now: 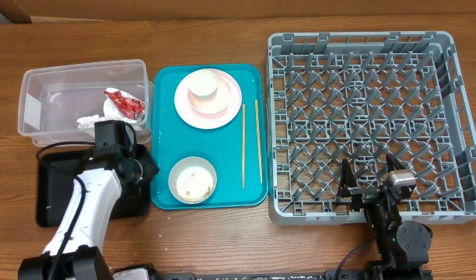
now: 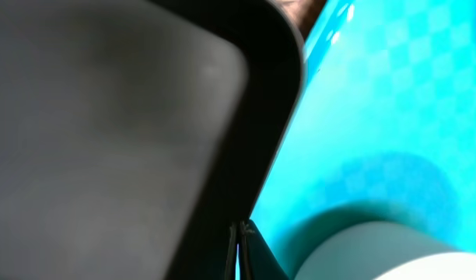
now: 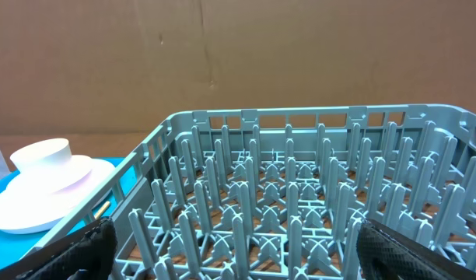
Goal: Sort waste into correct bins and load items into the dishwasher
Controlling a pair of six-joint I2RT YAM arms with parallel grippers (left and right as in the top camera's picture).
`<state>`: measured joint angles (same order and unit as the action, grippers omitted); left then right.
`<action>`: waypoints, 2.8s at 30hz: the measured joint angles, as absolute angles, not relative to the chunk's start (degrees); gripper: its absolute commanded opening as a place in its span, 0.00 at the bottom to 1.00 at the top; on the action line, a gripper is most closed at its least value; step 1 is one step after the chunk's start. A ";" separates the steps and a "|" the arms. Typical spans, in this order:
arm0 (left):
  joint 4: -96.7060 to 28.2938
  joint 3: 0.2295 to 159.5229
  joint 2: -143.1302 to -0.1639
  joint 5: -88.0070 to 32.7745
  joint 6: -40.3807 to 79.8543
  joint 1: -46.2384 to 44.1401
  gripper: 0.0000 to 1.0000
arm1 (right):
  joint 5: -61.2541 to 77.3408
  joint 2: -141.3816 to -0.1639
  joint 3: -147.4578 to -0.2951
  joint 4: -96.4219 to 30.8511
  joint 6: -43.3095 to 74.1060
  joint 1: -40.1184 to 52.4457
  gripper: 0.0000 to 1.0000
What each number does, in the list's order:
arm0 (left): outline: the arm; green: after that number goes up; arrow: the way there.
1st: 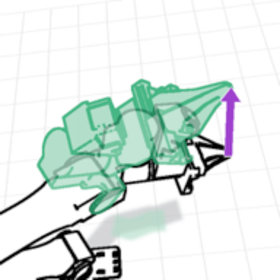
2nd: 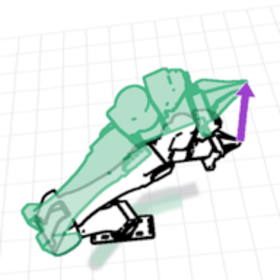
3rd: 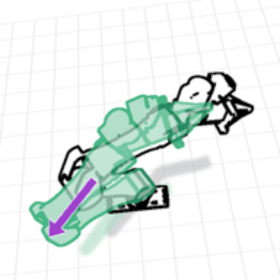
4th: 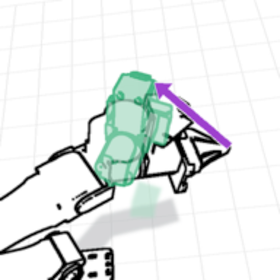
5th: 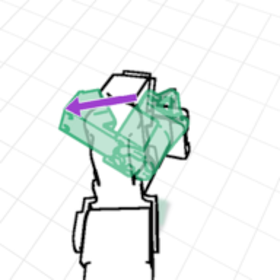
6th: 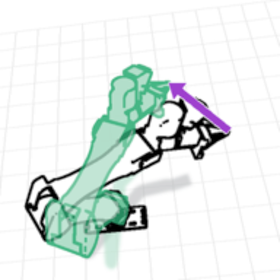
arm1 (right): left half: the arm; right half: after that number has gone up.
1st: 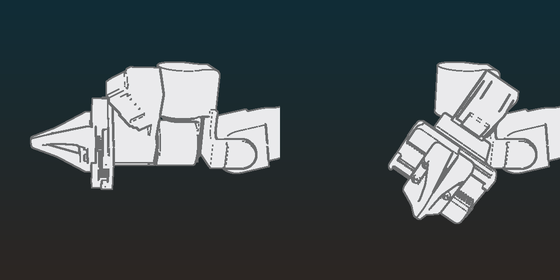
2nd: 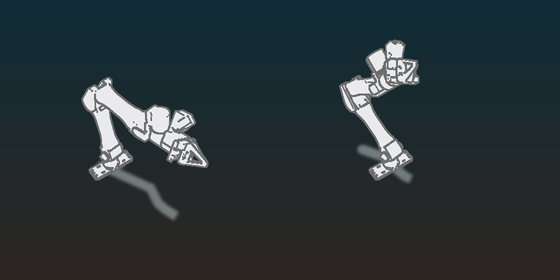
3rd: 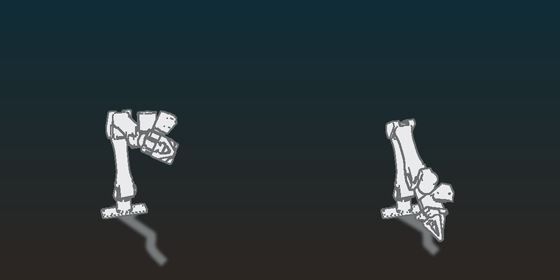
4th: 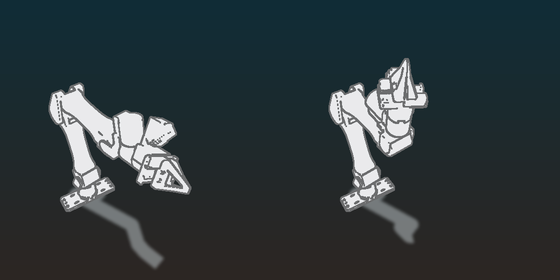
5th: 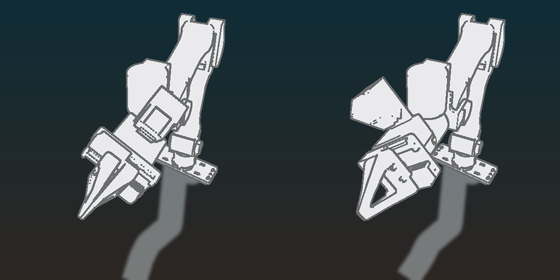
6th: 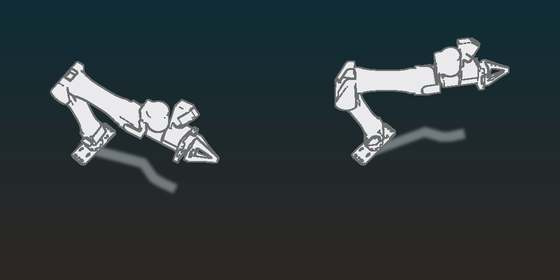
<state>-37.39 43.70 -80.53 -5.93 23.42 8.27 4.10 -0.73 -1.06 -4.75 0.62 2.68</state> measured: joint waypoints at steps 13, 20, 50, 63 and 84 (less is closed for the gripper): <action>-54.39 54.59 -80.42 -3.81 22.68 8.29 0.04 | 4.08 -0.73 -1.06 -4.75 0.60 2.68 1.00; -64.27 54.59 -70.83 5.96 33.93 11.73 0.09 | 4.10 -0.73 -1.06 -4.71 0.60 2.68 1.00; -45.32 27.33 -59.61 11.00 49.41 36.42 0.04 | 4.08 -0.73 -1.06 -4.73 0.60 2.68 1.00; -38.46 26.52 -62.17 7.86 49.36 36.42 0.06 | 4.10 -0.73 -1.06 -4.75 0.60 2.68 1.00; -32.42 26.50 -62.17 4.10 49.36 36.42 0.07 | 4.10 -0.73 -1.06 -4.73 0.62 2.68 1.00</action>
<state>-32.42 26.50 -62.17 4.10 49.36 36.42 4.10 -0.73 -1.06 -4.73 0.62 2.68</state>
